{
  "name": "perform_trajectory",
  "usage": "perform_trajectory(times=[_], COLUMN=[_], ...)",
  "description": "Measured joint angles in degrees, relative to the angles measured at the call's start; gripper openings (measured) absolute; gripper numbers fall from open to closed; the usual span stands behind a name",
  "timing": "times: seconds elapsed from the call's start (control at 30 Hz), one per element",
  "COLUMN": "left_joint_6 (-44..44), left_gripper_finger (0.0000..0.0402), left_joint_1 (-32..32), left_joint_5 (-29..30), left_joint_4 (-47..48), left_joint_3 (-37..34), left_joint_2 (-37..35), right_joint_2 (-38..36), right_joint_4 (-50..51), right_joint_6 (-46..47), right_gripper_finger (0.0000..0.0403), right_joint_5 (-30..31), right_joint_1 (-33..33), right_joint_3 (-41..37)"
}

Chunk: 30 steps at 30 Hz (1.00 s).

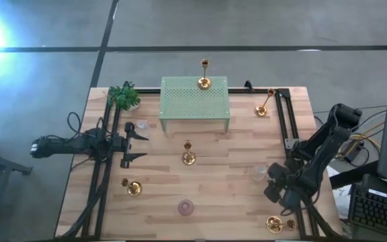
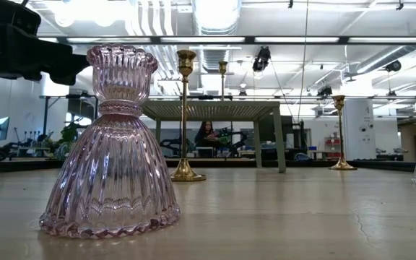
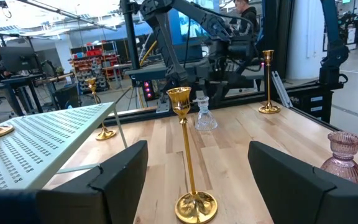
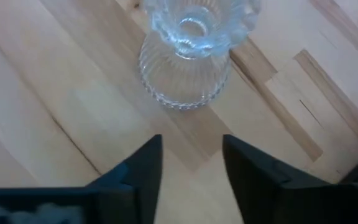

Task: Pick & Place candle stick holders
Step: Put the transparent glass candle holder on the shelf

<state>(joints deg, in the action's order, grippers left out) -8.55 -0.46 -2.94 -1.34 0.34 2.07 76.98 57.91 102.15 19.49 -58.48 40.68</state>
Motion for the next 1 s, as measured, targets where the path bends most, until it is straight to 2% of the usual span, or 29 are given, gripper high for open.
perform_trajectory(times=[0.13,0.23,0.4,0.57,0.7,1.0], left_joint_6=[0.02,0.02,0.02,0.02,0.02,0.02], left_gripper_finger=[0.0282,0.0282,0.0282,0.0282,0.0282,0.0282], left_joint_1=[0.0,0.0,0.01,0.0,0.02,0.0], left_joint_5=[0.0,0.0,-0.02,0.0,0.0,0.0], left_joint_4=[0.0,0.0,0.0,0.0,0.0,0.02], left_joint_3=[0.0,0.0,0.0,0.0,0.0,0.0], left_joint_2=[0.02,0.0,0.0,0.02,0.0,0.0], right_joint_2=[2.79,4.52,6.29,7.9,9.52,14.73], right_joint_4=[-0.16,-0.46,-0.86,-1.17,-1.53,-4.89], right_joint_6=[2.19,4.21,7.06,7.62,9.57,10.47], right_gripper_finger=[0.0229,0.0261,0.0289,0.029,0.0279,0.0248], right_joint_5=[1.83,5.89,11.73,12.87,17.04,20.55], right_joint_1=[0.0,0.03,0.15,0.42,0.93,3.7], right_joint_3=[-0.08,-0.08,-0.08,-0.1,-0.14,-0.32])
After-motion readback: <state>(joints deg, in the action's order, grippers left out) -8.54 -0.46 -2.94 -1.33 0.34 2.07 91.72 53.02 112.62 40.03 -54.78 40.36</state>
